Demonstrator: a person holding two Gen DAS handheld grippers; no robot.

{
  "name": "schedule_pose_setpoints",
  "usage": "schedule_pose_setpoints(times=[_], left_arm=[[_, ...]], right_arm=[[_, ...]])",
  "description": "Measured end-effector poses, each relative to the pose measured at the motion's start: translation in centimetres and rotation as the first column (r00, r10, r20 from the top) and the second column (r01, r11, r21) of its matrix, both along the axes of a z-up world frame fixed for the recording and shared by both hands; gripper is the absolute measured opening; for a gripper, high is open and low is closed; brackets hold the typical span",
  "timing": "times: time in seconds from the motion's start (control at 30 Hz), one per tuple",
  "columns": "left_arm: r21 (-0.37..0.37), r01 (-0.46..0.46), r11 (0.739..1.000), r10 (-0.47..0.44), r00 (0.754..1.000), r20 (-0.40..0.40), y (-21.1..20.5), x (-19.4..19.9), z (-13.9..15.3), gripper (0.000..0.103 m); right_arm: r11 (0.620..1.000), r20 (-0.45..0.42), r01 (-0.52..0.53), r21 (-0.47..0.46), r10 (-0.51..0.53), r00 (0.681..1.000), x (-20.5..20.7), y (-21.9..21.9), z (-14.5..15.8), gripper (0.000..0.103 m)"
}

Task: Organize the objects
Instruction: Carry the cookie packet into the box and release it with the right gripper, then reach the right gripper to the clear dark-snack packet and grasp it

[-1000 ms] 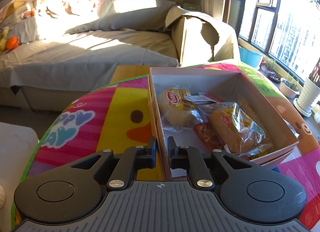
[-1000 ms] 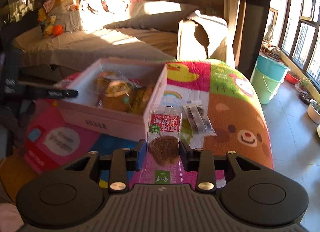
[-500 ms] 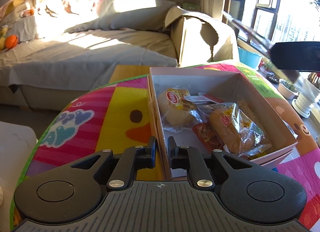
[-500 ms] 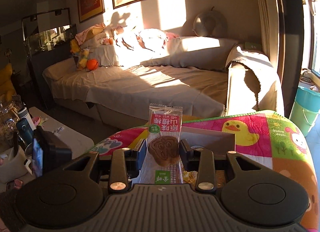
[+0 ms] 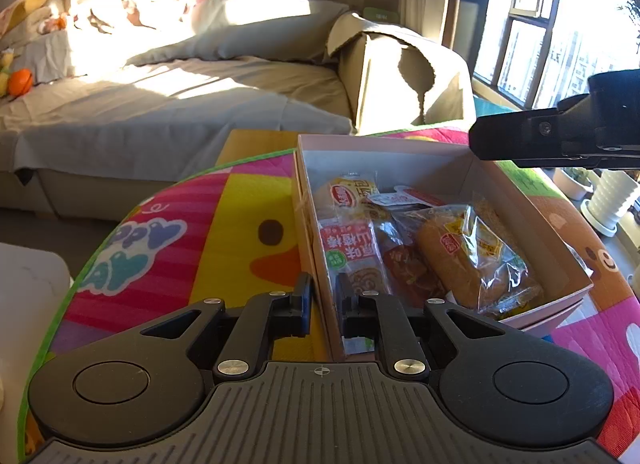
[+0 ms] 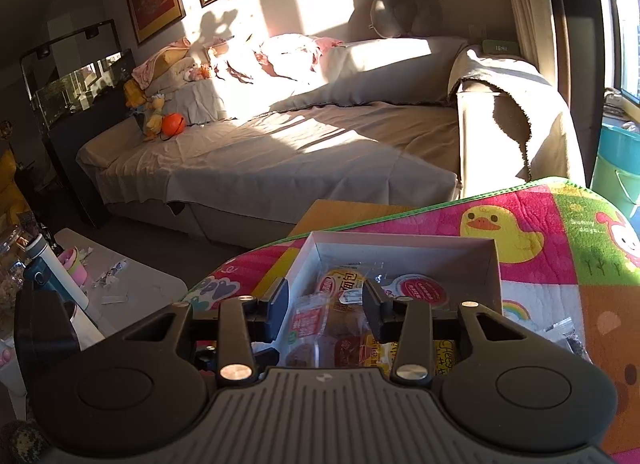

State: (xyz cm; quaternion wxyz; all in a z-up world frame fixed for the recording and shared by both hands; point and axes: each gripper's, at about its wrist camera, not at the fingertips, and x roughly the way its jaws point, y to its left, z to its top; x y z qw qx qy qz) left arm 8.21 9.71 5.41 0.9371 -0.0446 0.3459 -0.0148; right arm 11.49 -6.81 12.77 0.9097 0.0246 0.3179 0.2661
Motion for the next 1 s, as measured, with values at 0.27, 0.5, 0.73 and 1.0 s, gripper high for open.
schedule_pose_setpoints(times=[0.27,0.5,0.73,1.0], left_arm=[[0.000,0.000,1.000,0.000,1.000,0.000,0.0,0.0,0.0,0.015],[0.002,-0.003,1.000,0.003,1.000,0.000,0.0,0.0,-0.1,0.015],[0.009,-0.004,1.000,0.004,1.000,-0.005,0.0,0.0,-0.2,0.015],[0.014,-0.005,1.000,0.005,1.000,-0.010,-0.1,-0.1,-0.2,0.015]], right_arm=[[0.987,0.074,0.127,-0.100,-0.120,0.990,-2.1,-4.9,-1.4,0.051],[0.937,0.068,0.283,-0.206,-0.275,0.959,-3.6,-11.3,-4.2,0.066],[0.894,-0.024,0.363,-0.264,-0.383,0.924,-3.8,-15.1,-8.1,0.071],[0.898,-0.060,0.344,-0.275,-0.373,0.926,-3.5,-14.4,-9.5,0.076]])
